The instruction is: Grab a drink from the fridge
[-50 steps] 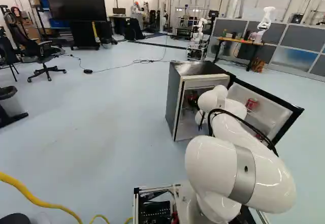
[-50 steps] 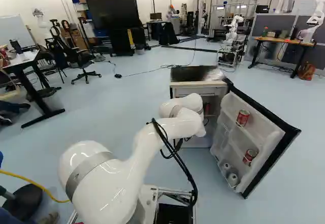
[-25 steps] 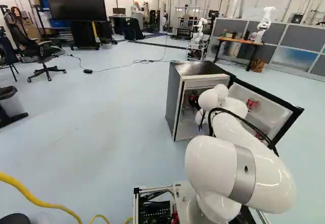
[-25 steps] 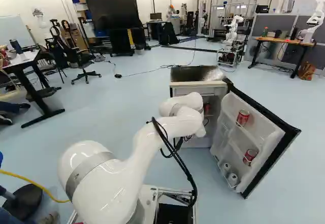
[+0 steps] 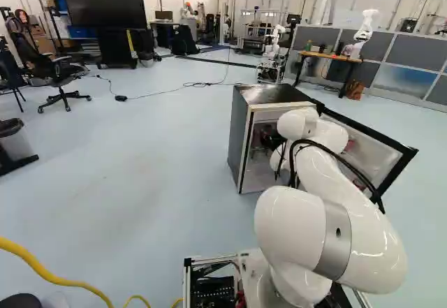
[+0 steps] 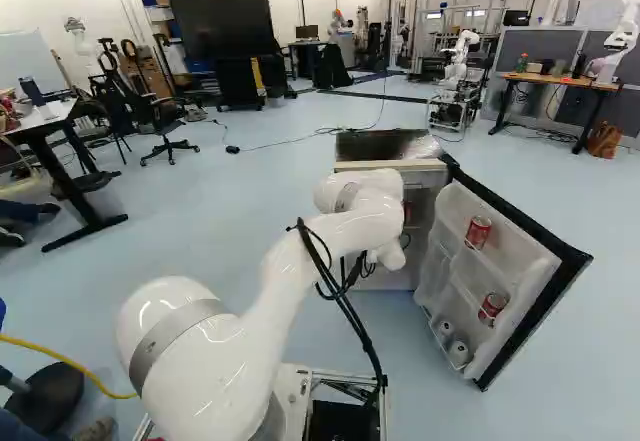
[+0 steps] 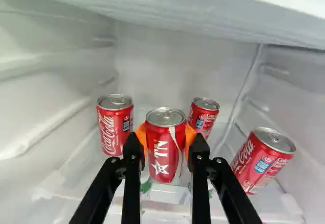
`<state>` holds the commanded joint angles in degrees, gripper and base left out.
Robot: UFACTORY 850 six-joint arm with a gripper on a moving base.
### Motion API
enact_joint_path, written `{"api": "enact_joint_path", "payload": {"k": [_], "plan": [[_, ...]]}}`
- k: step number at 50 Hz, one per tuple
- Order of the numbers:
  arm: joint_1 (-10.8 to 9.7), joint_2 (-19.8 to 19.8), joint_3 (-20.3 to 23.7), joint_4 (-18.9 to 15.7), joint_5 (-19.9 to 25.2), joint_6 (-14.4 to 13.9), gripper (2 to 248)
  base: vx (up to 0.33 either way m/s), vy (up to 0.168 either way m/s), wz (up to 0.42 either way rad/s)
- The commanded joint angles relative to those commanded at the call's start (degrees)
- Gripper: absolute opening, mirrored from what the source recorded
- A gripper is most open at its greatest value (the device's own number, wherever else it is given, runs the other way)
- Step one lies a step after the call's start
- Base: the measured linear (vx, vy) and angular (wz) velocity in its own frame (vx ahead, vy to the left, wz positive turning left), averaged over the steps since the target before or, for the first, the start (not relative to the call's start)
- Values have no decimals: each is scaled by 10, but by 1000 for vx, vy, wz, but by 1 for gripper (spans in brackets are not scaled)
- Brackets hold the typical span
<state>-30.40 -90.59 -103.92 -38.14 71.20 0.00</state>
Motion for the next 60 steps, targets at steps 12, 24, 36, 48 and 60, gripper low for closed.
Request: {"api": "enact_joint_path", "payload": {"k": [12, 24, 36, 48, 60], "plan": [[-5, 59, 86, 0, 0, 0, 93, 0, 0, 0], [-10, 114, 164, 0, 0, 0, 93, 0, 0, 0], [-16, 165, 236, 0, 0, 0, 93, 0, 0, 0], [-23, 214, 301, 0, 0, 0, 93, 0, 0, 0], [-30, 260, 363, 0, 0, 0, 93, 0, 0, 0]]}}
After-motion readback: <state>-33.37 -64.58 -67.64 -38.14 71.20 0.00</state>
